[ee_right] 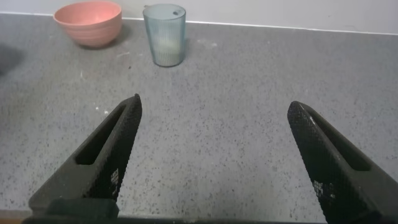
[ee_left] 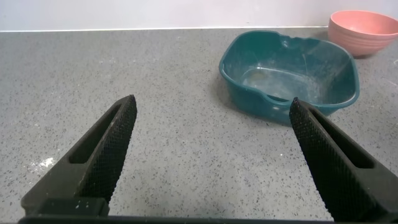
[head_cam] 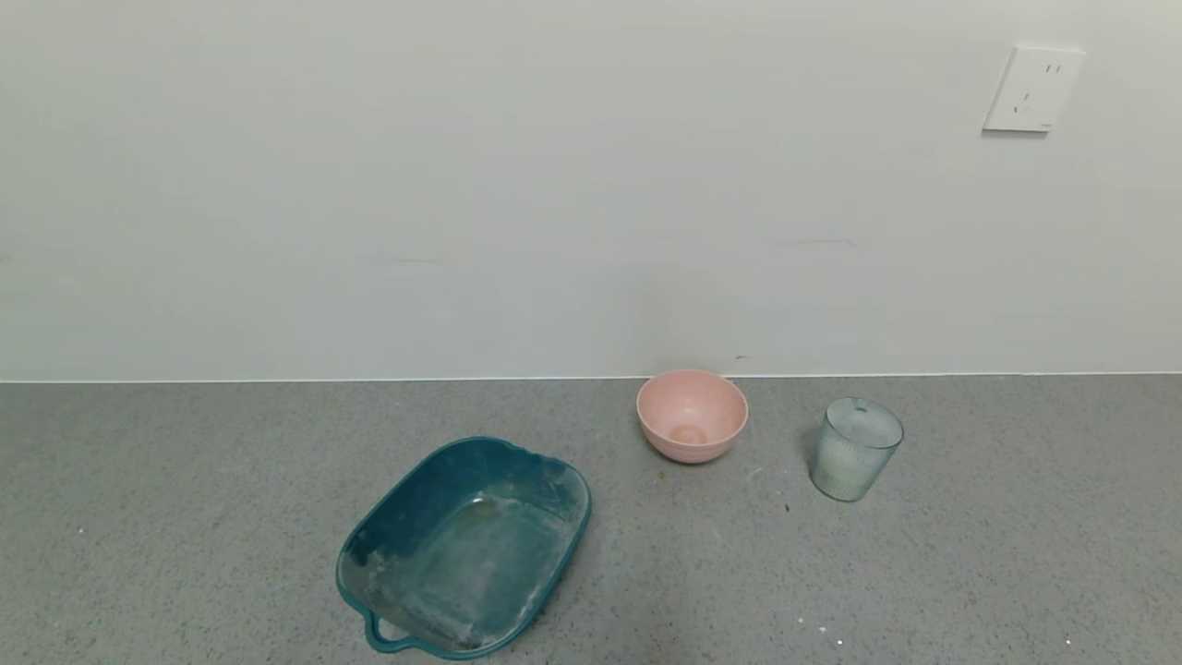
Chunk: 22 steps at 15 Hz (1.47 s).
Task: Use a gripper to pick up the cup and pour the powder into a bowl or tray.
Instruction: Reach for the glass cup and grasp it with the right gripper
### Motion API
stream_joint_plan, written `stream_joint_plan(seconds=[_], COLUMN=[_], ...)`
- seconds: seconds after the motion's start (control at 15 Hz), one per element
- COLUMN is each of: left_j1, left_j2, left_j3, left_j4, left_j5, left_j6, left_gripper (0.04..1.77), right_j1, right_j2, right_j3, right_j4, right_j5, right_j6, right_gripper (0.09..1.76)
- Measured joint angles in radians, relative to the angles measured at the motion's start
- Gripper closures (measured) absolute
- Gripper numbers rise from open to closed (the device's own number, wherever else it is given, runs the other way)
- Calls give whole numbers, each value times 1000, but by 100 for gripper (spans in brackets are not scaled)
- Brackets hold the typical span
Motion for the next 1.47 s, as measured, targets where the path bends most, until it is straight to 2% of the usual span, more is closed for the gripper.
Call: stream_joint_plan(seconds=[0.13,0.33,0.8,1.27,1.47], left_j1=[0,0,0,0,0], left_j2=[0,0,0,0,0], left_j3=[0,0,0,0,0], left_j4=[0,0,0,0,0], left_j5=[0,0,0,0,0], left_j6=[0,0,0,0,0], left_gripper=[5,5,5,5,5], right_j1=[0,0,0,18,54], right_j2=[4,77,464,943,1133], right_j3=[-40,-183,-401,-447,-436], right_j4=[6,24,1,-175,-244], right_j5=[-5,-7,-11,-4,-2], right_j6=[2,0,-46,-37,18], right_gripper=[14,14,14,14,14])
